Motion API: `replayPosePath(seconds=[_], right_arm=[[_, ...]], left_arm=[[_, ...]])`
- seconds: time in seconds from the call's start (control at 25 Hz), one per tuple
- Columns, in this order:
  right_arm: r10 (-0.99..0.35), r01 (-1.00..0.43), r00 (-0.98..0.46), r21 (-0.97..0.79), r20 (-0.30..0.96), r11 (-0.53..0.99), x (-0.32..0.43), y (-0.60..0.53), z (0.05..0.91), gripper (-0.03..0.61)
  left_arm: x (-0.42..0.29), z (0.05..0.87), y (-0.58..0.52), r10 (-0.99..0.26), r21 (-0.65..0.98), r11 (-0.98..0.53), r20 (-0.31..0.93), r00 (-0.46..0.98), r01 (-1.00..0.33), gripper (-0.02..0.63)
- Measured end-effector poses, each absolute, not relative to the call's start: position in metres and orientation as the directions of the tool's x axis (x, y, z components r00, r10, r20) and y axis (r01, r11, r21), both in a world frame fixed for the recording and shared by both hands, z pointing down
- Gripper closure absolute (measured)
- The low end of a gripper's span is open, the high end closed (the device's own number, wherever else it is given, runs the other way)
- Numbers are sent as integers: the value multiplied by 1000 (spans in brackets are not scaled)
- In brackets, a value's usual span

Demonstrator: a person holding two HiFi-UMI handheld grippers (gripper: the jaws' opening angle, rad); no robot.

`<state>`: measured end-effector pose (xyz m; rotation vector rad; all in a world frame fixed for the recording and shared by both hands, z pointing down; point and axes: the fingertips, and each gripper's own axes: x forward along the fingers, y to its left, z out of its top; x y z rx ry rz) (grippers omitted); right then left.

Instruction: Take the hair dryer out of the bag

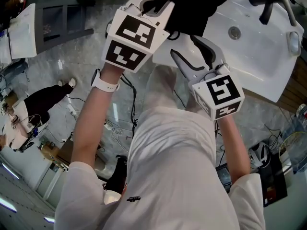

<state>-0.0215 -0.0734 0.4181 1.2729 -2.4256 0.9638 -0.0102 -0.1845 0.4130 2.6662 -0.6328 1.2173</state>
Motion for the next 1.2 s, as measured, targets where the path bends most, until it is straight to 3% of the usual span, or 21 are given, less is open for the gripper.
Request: replayPosePath(seconds=[0.72, 1.2], right_arm=[[-614, -857, -488, -474, 620, 202, -34, -130, 479, 285], [-545, -892, -446, -403, 711, 203, -40, -147, 513, 265]], left_arm=[[-8, 428, -199, -159, -80, -984, 793, 589, -157, 592], [-13, 432, -198, -82, -27, -995, 787, 612, -99, 592]])
